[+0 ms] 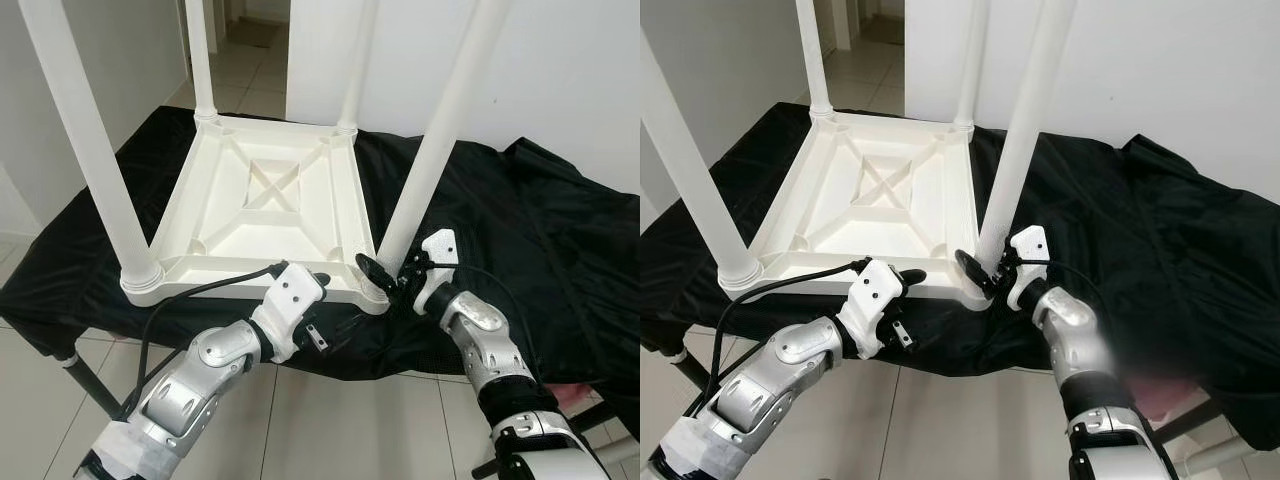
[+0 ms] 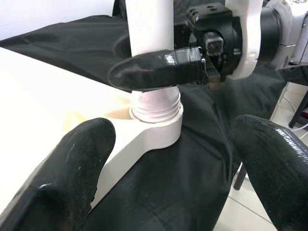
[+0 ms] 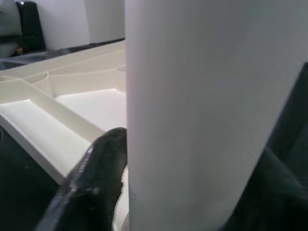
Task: Building children table
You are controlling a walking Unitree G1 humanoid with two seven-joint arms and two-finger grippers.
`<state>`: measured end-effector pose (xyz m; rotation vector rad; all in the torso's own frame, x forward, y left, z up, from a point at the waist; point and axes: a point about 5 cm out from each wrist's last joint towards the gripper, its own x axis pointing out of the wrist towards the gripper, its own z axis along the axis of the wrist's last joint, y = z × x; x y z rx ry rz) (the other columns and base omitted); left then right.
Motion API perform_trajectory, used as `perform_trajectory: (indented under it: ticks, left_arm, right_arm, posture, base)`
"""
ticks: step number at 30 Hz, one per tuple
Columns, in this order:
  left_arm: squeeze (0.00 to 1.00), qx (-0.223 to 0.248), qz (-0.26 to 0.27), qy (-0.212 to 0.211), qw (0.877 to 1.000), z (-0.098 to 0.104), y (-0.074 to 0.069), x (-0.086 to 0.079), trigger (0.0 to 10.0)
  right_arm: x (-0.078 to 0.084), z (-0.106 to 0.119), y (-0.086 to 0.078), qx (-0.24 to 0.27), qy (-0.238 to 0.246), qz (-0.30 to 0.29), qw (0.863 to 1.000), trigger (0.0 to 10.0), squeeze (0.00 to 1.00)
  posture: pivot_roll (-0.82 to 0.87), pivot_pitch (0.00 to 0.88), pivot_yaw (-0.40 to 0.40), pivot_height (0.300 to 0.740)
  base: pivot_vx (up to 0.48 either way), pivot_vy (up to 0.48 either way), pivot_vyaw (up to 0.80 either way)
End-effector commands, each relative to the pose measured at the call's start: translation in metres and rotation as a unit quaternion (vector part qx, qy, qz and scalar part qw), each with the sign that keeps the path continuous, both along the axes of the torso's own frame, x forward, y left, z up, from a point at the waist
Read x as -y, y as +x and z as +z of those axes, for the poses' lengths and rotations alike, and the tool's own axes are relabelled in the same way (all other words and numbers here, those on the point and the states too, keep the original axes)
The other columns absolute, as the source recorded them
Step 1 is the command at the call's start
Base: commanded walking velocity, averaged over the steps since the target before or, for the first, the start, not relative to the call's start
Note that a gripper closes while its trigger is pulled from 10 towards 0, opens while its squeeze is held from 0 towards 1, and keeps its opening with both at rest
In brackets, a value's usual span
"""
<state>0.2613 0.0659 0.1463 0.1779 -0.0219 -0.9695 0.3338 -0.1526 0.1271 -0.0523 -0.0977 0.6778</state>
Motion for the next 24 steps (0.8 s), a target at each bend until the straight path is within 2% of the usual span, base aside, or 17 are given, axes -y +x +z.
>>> perform_trajectory:
  ticks: [1, 11, 12, 14, 19, 24]
  left_arm:
    - [0.0, -0.003, -0.065, 0.008, 0.998, 0.0028, -0.0063, 0.0044, 10.0]
    - [0.0, -0.007, -0.064, 0.004, 0.998, 0.0025, -0.0078, 0.0052, 10.0]
    - [0.0, -0.008, -0.065, 0.003, 0.998, 0.0023, -0.0079, 0.0056, 10.0]
    - [0.0, -0.008, -0.065, 0.003, 0.998, 0.0023, -0.0079, 0.0056, 10.0]
    - [0.0, -0.009, -0.062, -0.001, 0.998, 0.0015, -0.0067, 0.0071, 10.0]
    - [0.0, -0.009, -0.061, -0.002, 0.998, 0.0013, -0.0063, 0.0073, 10.0]
  right_arm:
    - [0.0024, -0.0047, -0.001, -0.006, -0.011, 0.006, 1.0, 0.0, 0.0]
    - [0.0057, -0.0127, -0.0052, -0.015, -0.006, 0.004, 1.0, 0.0, 0.0]
    - [0.0057, -0.0129, -0.0051, -0.015, 0.002, -0.003, 1.0, 10.0, 0.0]
    - [0.0057, -0.0129, -0.0051, -0.015, 0.002, -0.003, 1.0, 10.0, 0.0]
    - [-0.0014, -0.0118, -0.0049, -0.024, 0.013, -0.074, 0.997, 10.0, 0.0]
    - [-0.0039, -0.0115, -0.005, -0.026, 0.019, -0.09, 0.995, 10.0, 0.0]
  posture:
    - [0.09, 0.0, -0.065, 0.74]
    - [0.07, 0.0, -0.058, 0.74]
    - [0.07, 0.0, -0.061, 0.74]
    - [0.07, 0.0, -0.061, 0.74]
    - [0.06, 0.0, -0.072, 0.74]
    - [0.06, 0.0, -0.076, 0.74]
  base:
    - [0.0, 0.0, 0.0]
    - [0.0, 0.0, 0.0]
    - [0.0, 0.0, 0.0]
    - [0.0, 0.0, 0.0]
    - [0.0, 0.0, 0.0]
    - [0.0, 0.0, 0.0]
